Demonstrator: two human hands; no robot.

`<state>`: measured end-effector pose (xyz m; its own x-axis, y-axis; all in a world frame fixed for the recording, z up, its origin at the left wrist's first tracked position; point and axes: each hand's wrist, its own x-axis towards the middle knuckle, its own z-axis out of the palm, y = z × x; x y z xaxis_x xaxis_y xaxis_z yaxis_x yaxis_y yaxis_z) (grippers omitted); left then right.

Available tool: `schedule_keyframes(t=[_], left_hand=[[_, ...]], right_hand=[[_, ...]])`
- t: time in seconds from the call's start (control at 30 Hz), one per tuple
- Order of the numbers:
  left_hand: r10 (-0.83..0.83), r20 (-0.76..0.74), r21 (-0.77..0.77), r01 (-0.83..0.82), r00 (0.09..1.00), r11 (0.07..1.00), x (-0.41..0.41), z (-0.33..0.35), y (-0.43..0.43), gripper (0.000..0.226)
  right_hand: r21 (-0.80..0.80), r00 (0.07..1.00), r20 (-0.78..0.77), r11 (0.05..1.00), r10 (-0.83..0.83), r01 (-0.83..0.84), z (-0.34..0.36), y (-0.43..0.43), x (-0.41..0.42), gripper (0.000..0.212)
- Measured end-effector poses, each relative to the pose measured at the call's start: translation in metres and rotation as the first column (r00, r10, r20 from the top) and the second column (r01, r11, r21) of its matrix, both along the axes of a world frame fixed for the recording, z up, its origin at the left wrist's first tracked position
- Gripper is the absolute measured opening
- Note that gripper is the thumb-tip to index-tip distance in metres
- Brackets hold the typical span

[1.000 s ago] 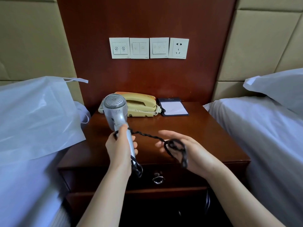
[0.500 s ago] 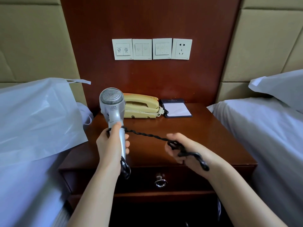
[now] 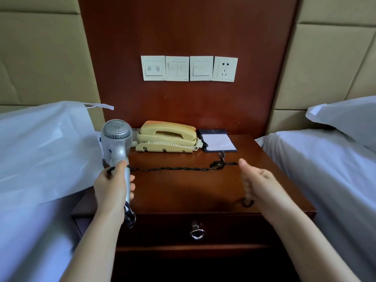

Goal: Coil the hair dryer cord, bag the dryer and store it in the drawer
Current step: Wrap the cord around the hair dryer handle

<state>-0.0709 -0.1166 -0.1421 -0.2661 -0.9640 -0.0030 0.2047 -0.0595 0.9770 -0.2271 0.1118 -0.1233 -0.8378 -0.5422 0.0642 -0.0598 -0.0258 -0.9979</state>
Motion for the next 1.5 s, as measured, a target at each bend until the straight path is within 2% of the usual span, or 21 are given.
schedule_keyframes(t=[0.07, 0.17, 0.23, 0.3, 0.47, 0.57, 0.7, 0.83, 0.9, 0.93, 1.0, 1.07, 1.1, 1.13, 1.17, 1.23, 1.37, 1.43, 1.5], left_hand=[[0.012, -0.005, 0.007, -0.012, 1.0, 1.0, 0.005, -0.002, -0.007, 0.023], [-0.012, -0.016, 0.044, 0.013, 1.0, 0.999, 0.012, -0.005, -0.023, 0.027], [-0.033, -0.016, 0.047, 0.033, 0.999, 0.998, 0.014, -0.007, -0.03, 0.026], [0.001, -0.007, 0.013, -0.001, 1.0, 1.0, 0.014, -0.006, -0.029, 0.026], [0.092, 0.012, -0.045, -0.092, 0.996, 0.995, 0.02, 0.004, -0.022, 0.022], [0.053, 0.045, 0.037, -0.055, 0.998, 0.998, 0.025, 0.001, -0.024, 0.025], [-0.105, -0.028, 0.141, 0.107, 0.994, 0.984, 0.023, -0.002, -0.019, 0.023], [-0.113, -0.116, 0.139, 0.129, 0.987, 0.982, 0.017, 0.002, -0.01, 0.027], [-0.081, -0.12, 0.14, 0.097, 0.99, 0.985, 0.013, 0.002, -0.003, 0.023], [-0.076, -0.123, 0.146, 0.094, 0.989, 0.985, 0.01, 0.003, 0.001, 0.023], [-0.075, -0.122, 0.157, 0.093, 0.99, 0.983, 0.005, 0.003, 0.005, 0.025], [-0.082, -0.118, 0.177, 0.102, 0.99, 0.979, 0.0, 0.003, 0.008, 0.025], [-0.089, -0.117, 0.183, 0.109, 0.989, 0.977, -0.002, 0.002, 0.009, 0.025], [-0.091, -0.121, 0.19, 0.113, 0.988, 0.975, -0.003, 0.001, 0.011, 0.026], [-0.084, -0.125, 0.195, 0.107, 0.989, 0.975, -0.005, 0.0, 0.012, 0.026], [-0.045, -0.121, 0.193, 0.068, 0.992, 0.979, -0.008, 0.001, 0.015, 0.026], [-0.026, -0.134, 0.183, 0.051, 0.991, 0.982, -0.01, 0.003, 0.015, 0.028], [-0.039, -0.131, 0.185, 0.063, 0.991, 0.981, -0.009, 0.003, 0.014, 0.028], [-0.066, -0.129, 0.186, 0.089, 0.99, 0.979, -0.007, 0.003, 0.013, 0.027]], right_hand=[[0.045, 0.989, -0.058, 0.99, -0.133, 0.135, 0.006, 0.012, -0.008, 0.051], [0.224, 0.874, -0.442, 0.919, -0.201, 0.325, 0.005, 0.021, -0.017, 0.055], [0.292, 0.793, -0.572, 0.851, -0.21, 0.436, 0.003, 0.019, -0.019, 0.056], [0.35, 0.747, -0.621, 0.769, -0.237, 0.535, 0.002, 0.017, -0.022, 0.057], [0.454, 0.73, -0.598, 0.61, -0.332, 0.649, -0.001, 0.029, -0.033, 0.057], [0.483, 0.7, -0.659, 0.56, -0.274, 0.673, -0.008, 0.029, -0.029, 0.057], [0.524, 0.617, -0.781, 0.443, -0.09, 0.728, -0.019, 0.018, -0.024, 0.042], [0.458, 0.49, -0.869, 0.488, 0.069, 0.743, -0.036, 0.012, -0.027, 0.021], [0.457, 0.435, -0.883, 0.539, 0.177, 0.707, -0.049, 0.006, -0.031, 0.017], [0.454, 0.422, -0.884, 0.587, 0.202, 0.67, -0.054, 0.002, -0.033, 0.025], [0.419, 0.442, -0.876, 0.763, 0.195, 0.493, -0.059, -0.008, -0.028, 0.04], [0.364, 0.617, -0.765, 0.914, 0.184, 0.179, -0.056, -0.018, -0.015, 0.046], [0.328, 0.726, -0.654, 0.945, 0.212, 0.019, -0.052, -0.022, -0.008, 0.046], [0.278, 0.812, -0.523, 0.952, 0.26, -0.126, -0.048, -0.025, -0.001, 0.042], [0.227, 0.859, -0.408, 0.946, 0.31, -0.234, -0.044, -0.028, 0.003, 0.037], [0.245, 0.859, -0.309, 0.907, 0.408, -0.343, -0.039, -0.028, 0.008, 0.034], [0.492, 0.761, -0.409, 0.824, 0.504, -0.281, -0.04, -0.03, 0.009, 0.025], [0.467, 0.749, -0.445, 0.841, 0.491, -0.274, -0.035, -0.031, 0.01, 0.013], [0.435, 0.765, -0.463, 0.867, 0.448, -0.245, -0.024, -0.029, 0.011, 0.018]])
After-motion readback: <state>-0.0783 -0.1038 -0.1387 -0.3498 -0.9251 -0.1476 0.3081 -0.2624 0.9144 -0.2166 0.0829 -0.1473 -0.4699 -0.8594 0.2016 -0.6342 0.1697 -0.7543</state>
